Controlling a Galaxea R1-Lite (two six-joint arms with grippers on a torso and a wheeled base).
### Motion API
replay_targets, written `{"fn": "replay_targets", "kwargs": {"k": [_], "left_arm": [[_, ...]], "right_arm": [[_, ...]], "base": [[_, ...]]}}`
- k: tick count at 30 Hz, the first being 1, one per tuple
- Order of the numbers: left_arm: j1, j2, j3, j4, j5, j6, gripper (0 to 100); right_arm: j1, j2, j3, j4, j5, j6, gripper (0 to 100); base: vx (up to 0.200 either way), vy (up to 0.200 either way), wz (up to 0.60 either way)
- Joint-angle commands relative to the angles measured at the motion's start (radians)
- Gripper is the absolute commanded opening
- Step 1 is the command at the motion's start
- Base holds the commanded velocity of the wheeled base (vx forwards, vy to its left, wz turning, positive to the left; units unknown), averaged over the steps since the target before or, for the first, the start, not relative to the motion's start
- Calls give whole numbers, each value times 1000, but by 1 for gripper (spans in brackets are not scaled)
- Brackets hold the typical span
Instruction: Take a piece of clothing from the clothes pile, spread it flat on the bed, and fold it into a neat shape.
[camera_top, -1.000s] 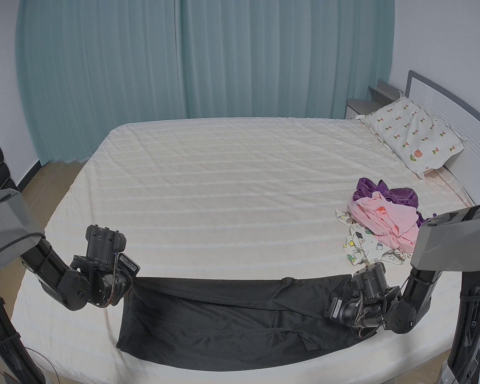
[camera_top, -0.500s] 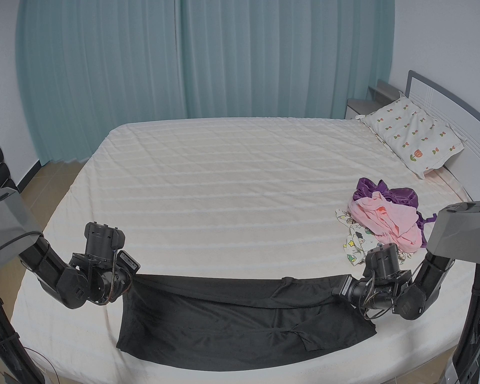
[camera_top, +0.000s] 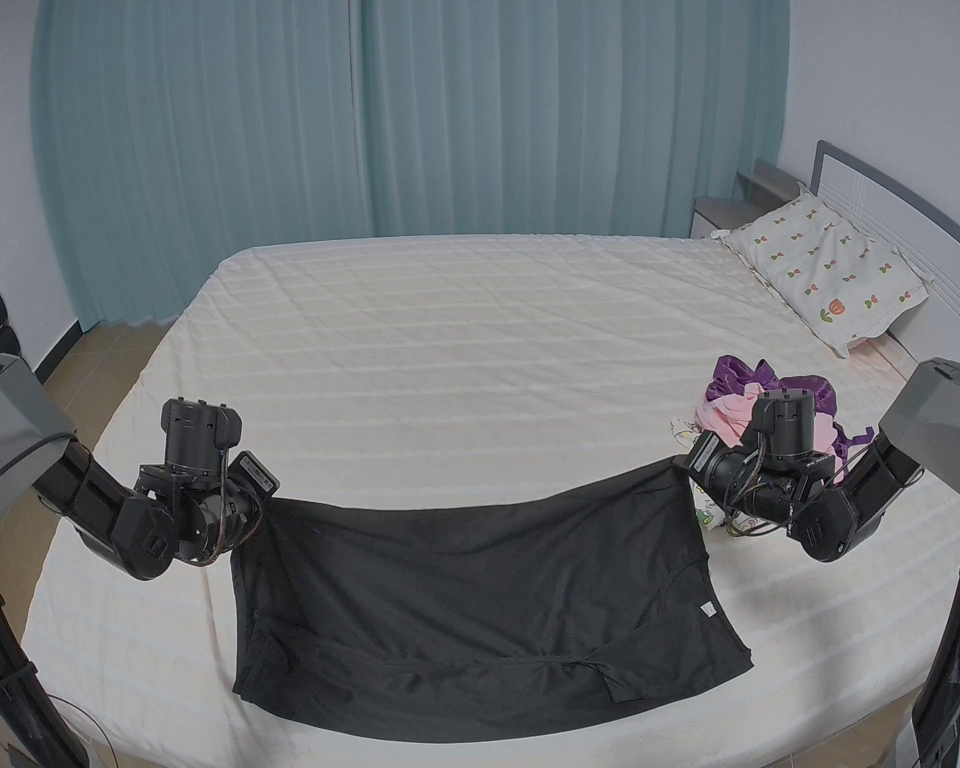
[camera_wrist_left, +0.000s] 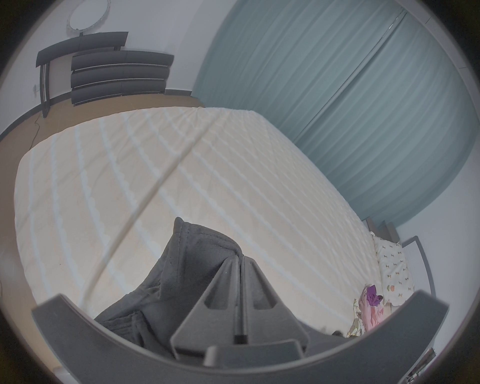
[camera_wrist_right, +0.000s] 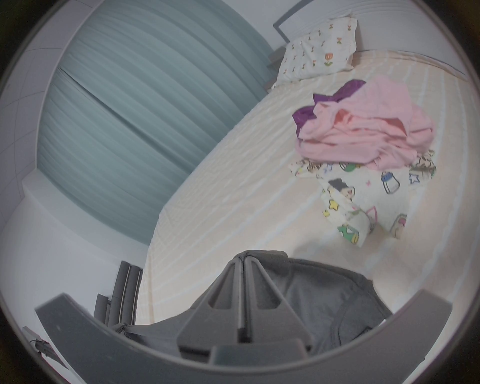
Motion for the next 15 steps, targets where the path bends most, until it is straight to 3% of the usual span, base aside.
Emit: {"fn": "replay_targets", "kwargs": {"k": [1,4,15], "left_arm": [[-1,29,-21,-5,19,7,0],[1,46,-12,-1,53,7,0],[-24,58,129,-2,42,77,0]], "right_arm": [[-5,2,-20,4,-12,1,0],[-8,2,23,4,-12,-2,0],[-22,-17,213,-5,14,-65,0]], "base": [[0,0,0],[0,0,0],[0,0,0]]}}
